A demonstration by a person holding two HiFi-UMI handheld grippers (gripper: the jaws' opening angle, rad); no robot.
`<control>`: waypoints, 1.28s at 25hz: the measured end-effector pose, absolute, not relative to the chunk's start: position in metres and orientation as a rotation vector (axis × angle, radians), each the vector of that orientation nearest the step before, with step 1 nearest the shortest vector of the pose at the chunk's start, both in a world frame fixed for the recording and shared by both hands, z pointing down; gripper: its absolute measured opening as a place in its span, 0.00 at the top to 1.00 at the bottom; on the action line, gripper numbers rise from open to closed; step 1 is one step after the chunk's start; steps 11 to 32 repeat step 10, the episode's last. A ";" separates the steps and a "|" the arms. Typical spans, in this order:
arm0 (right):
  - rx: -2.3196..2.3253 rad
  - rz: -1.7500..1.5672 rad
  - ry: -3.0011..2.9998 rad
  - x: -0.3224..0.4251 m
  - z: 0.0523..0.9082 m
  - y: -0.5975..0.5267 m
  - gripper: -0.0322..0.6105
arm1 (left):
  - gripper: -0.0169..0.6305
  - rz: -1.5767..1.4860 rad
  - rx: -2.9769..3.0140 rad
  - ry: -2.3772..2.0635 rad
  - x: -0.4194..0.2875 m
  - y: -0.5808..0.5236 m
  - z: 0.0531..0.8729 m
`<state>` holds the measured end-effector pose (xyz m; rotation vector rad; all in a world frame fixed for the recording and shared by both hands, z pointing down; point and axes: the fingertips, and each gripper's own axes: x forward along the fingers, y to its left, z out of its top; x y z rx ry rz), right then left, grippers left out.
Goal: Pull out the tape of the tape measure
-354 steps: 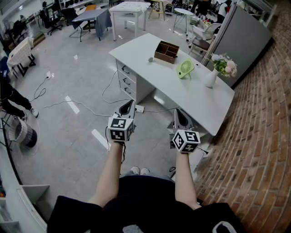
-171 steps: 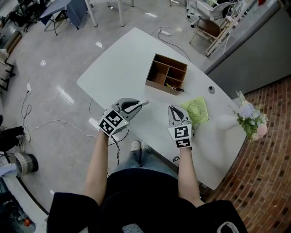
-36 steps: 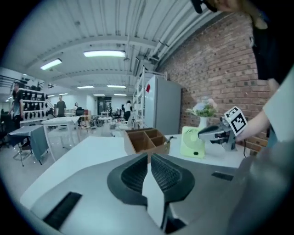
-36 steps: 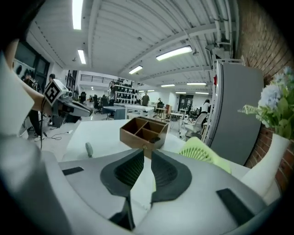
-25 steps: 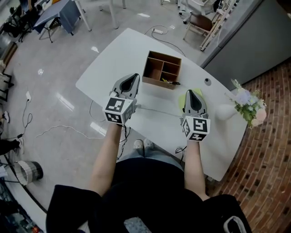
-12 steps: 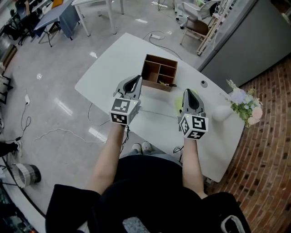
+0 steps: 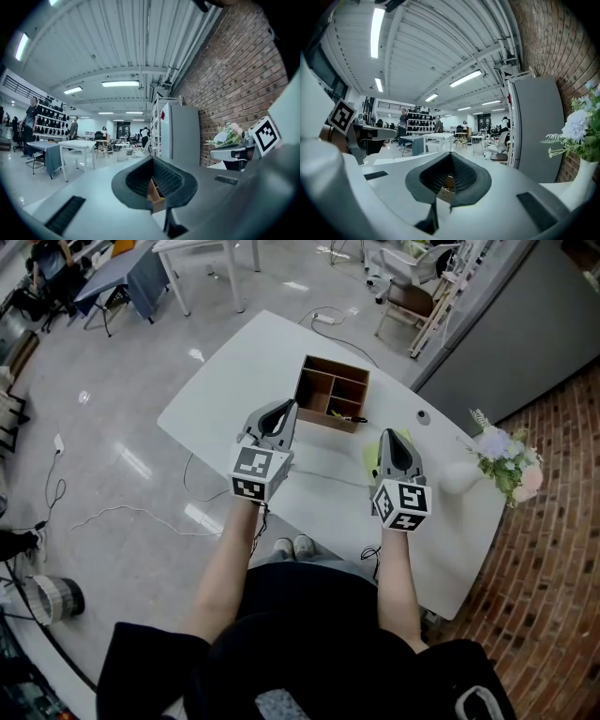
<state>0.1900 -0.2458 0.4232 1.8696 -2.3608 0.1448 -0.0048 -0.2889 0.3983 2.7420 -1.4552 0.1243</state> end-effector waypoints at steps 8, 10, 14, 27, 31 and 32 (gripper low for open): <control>1.856 0.162 -2.361 0.187 0.428 -0.248 0.95 | 0.94 0.128 2.726 -1.446 -0.008 -0.290 0.402; 1.853 0.162 -2.360 0.186 0.428 -0.249 0.95 | 0.94 0.136 2.731 -1.440 -0.008 -0.291 0.403; 1.853 0.162 -2.360 0.186 0.428 -0.249 0.95 | 0.94 0.136 2.731 -1.440 -0.008 -0.291 0.403; 1.853 0.162 -2.360 0.186 0.428 -0.249 0.95 | 0.94 0.136 2.731 -1.440 -0.008 -0.291 0.403; 1.853 0.162 -2.360 0.186 0.428 -0.249 0.95 | 0.94 0.136 2.731 -1.440 -0.008 -0.291 0.403; 1.853 0.162 -2.360 0.186 0.428 -0.249 0.95 | 0.94 0.136 2.731 -1.440 -0.008 -0.291 0.403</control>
